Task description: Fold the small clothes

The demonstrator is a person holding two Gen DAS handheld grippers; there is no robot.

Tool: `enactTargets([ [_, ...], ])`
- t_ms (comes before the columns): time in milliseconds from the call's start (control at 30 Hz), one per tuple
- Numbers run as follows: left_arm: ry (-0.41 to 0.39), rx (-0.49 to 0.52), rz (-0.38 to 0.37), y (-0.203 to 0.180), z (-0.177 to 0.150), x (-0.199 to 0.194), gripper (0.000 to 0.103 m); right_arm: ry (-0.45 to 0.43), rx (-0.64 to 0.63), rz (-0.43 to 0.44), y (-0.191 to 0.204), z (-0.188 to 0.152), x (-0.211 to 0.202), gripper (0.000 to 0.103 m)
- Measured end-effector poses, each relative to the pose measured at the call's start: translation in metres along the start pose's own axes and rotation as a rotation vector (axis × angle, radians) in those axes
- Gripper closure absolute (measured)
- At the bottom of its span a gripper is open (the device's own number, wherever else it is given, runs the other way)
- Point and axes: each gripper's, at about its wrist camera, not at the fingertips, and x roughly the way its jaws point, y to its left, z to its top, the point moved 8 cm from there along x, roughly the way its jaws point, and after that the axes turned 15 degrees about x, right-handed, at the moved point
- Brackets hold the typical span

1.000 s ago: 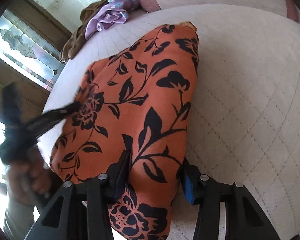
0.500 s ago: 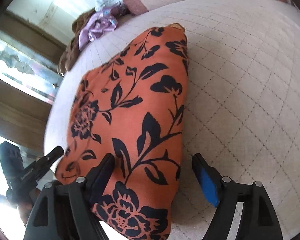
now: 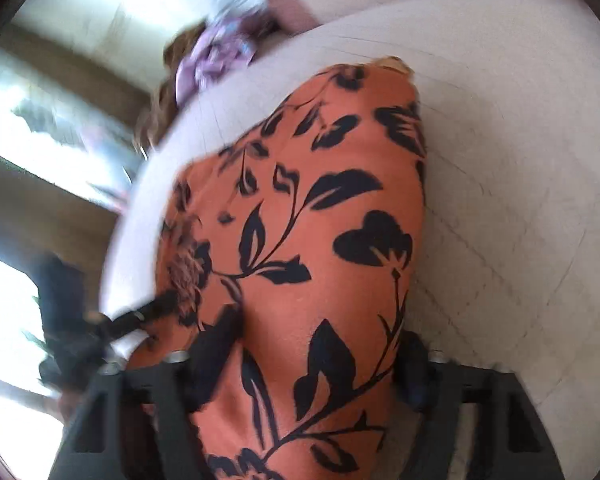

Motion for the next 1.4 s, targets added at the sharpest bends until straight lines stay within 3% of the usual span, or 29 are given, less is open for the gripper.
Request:
enactTargets([
  [100,-0.014,0.022,0.004,-0.006,0.003,-0.006,0.077,-0.008,-0.06,-0.023,0.008,0.004,-0.009,0.063],
  [300,-0.111,0.112,-0.006,-0.058,0.05,-0.013,0.081,-0.138,-0.15,-0.012,0.026,0.037,-0.07,0.064],
  [400,-0.165,0.173,-0.015,-0.095,0.09,-0.004,0.081,-0.222,-0.148,-0.019,0.013,0.065,-0.107,0.064],
  [500,-0.154,0.193,-0.01,-0.115,0.113,0.025,0.077,-0.267,-0.099,-0.001,-0.016,0.095,-0.131,0.064],
  [533,-0.13,0.2,-0.009,-0.115,0.114,0.035,0.07,-0.271,-0.073,0.012,-0.029,0.104,-0.133,0.063],
  [567,-0.056,0.209,0.003,-0.116,0.112,0.061,0.063,-0.274,-0.032,0.012,-0.045,0.113,-0.132,0.058],
  [633,0.085,0.21,0.085,-0.107,0.098,0.096,0.06,-0.287,0.085,-0.048,-0.09,0.128,-0.122,0.037],
  [667,0.095,0.205,0.088,-0.103,0.09,0.101,0.056,-0.27,0.157,-0.091,-0.114,0.127,-0.114,0.03],
  [700,0.052,0.198,0.101,-0.1,0.086,0.093,0.053,-0.256,0.209,-0.106,-0.127,0.123,-0.108,0.03],
  [767,0.019,0.205,0.183,-0.093,0.079,0.076,0.036,-0.28,0.252,-0.092,-0.143,0.107,-0.11,0.03],
  [933,-0.003,0.219,0.255,-0.086,0.06,0.039,0.036,-0.386,0.173,-0.014,-0.106,0.074,-0.138,0.03],
  [1033,-0.049,0.226,0.294,-0.099,0.052,0.012,0.03,-0.407,0.067,0.023,-0.069,0.058,-0.139,0.012],
  [1067,-0.069,0.231,0.31,-0.102,0.05,0.001,0.025,-0.385,0.031,0.013,-0.062,0.053,-0.126,0.004],
  [1100,-0.085,0.233,0.327,-0.105,0.047,-0.008,0.023,-0.337,0.018,-0.011,-0.061,0.046,-0.107,0.003],
  [1167,-0.12,0.255,0.37,-0.115,0.042,-0.028,0.021,-0.161,0.045,-0.144,-0.079,0.027,-0.062,0.003],
  [1233,-0.163,0.274,0.414,-0.118,0.042,-0.043,0.016,-0.269,-0.006,-0.179,-0.068,0.013,-0.078,0.003],
  [1333,-0.234,0.264,0.505,-0.119,0.034,-0.063,0.014,-0.357,-0.013,-0.21,-0.051,-0.022,-0.106,0.003],
  [1400,-0.239,0.263,0.506,-0.122,0.032,-0.065,0.014,-0.403,-0.015,-0.26,-0.051,-0.05,-0.118,0.0],
])
